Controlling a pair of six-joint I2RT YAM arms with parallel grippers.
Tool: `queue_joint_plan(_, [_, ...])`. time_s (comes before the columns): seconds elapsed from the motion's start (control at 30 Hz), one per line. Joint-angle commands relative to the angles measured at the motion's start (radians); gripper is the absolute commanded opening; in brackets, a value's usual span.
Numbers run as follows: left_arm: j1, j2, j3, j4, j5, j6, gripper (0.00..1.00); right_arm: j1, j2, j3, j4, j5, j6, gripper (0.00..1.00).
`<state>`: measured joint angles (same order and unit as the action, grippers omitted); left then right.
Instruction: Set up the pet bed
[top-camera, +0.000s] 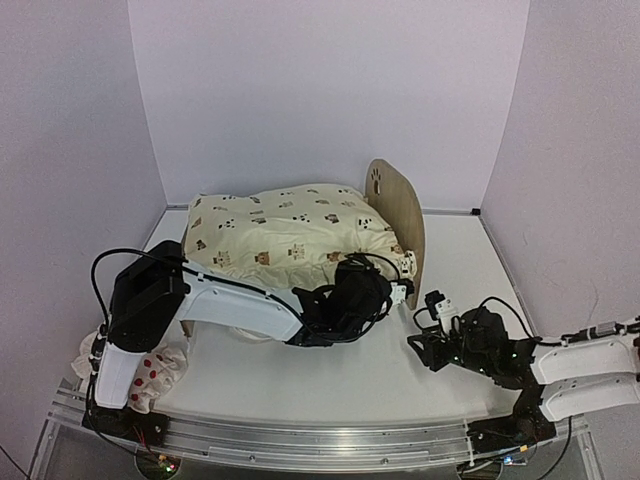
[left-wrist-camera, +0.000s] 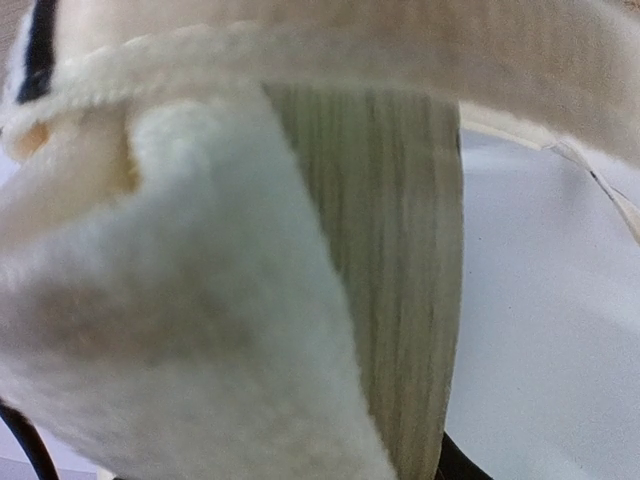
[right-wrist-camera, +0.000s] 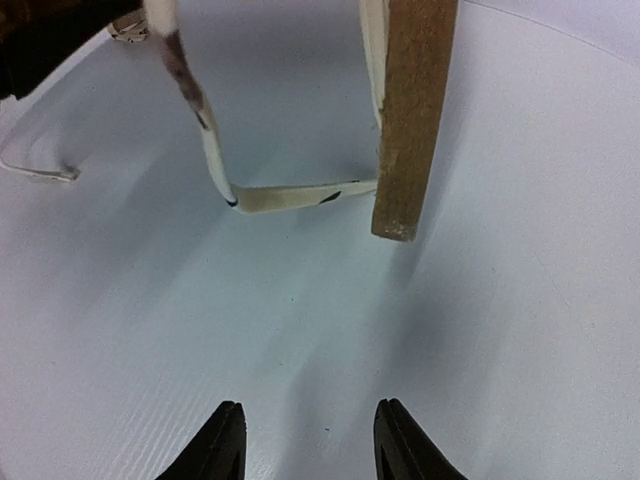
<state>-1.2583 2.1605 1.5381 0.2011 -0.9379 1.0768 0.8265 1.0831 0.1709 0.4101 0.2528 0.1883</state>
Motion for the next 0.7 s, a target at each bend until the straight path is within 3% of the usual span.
queue_joint_plan(0.0, [0.032, -0.117, 0.095, 0.041, -0.007, -0.066, 0.36, 0.006, 0.17, -0.024, 0.464, 0.083, -0.052, 0.46])
queue_joint_plan(0.2, [0.033, -0.113, 0.105, 0.035, -0.003, -0.066, 0.36, 0.005, 0.459, 0.003, 0.781, 0.214, -0.128, 0.46])
queue_joint_plan(0.43, [0.044, -0.13, 0.095, 0.007, 0.016, -0.097, 0.36, 0.005, 0.666, 0.118, 0.874, 0.264, -0.179, 0.45])
queue_joint_plan(0.67, [0.047, -0.13, 0.132, -0.045, 0.042, -0.114, 0.36, 0.004, 0.773, 0.237, 0.874, 0.331, -0.251, 0.41])
